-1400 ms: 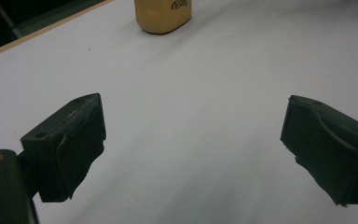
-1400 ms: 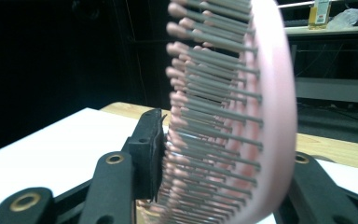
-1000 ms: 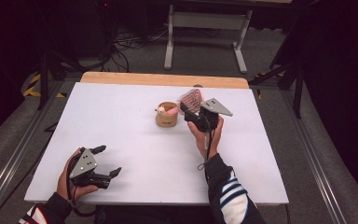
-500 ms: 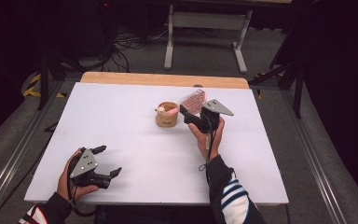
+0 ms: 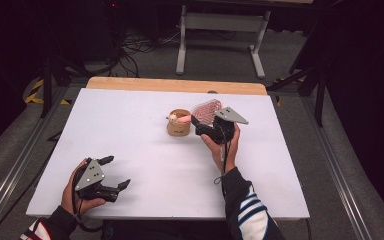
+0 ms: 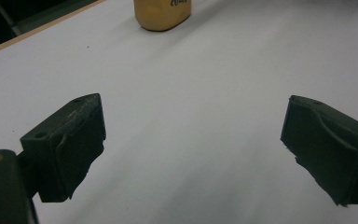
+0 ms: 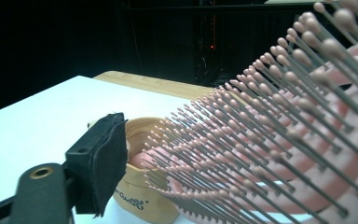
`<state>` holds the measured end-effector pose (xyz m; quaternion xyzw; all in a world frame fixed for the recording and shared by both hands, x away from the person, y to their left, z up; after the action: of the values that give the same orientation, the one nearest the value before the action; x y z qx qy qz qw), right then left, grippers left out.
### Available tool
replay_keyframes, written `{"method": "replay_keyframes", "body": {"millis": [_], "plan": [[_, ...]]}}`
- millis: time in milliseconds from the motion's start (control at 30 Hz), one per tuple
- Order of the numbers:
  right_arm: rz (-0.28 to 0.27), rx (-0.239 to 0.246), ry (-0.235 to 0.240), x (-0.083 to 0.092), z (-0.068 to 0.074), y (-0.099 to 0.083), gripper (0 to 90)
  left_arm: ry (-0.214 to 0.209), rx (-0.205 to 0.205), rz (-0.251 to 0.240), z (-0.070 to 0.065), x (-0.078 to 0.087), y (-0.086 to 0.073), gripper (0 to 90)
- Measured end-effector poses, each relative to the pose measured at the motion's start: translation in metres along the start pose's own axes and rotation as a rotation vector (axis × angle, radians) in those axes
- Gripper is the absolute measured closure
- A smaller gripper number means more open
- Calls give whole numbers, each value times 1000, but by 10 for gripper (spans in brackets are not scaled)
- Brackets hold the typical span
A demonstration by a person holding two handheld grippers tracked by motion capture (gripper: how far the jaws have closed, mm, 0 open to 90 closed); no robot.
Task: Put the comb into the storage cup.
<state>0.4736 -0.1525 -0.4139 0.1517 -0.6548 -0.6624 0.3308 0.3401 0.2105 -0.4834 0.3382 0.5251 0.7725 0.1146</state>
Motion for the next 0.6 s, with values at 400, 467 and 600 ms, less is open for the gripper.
{"method": "replay_keyframes", "body": {"millis": [400, 467, 600], "plan": [[3, 12, -11, 2, -2, 0, 132, 3, 4, -4, 1, 0, 0, 70], [11, 20, -12, 2, -2, 0, 76, 5, 8, -6, 1, 0, 0, 69], [0, 27, -4, 4, -1, 1, 33, 3, 8, -6, 1, 1, 0, 69]]}}
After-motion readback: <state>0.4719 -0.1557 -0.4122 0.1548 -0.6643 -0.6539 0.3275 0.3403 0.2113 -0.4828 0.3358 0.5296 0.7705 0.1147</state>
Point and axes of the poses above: each handheld gripper's, and its own axes: x roughly backward along the jaws, y roughly out of its top, z roughly to its left, the point moved 2 cm from there along -x, roughly forward along the jaws, and after that the axes turned 10 degrees about y, right-handed, at the moved point
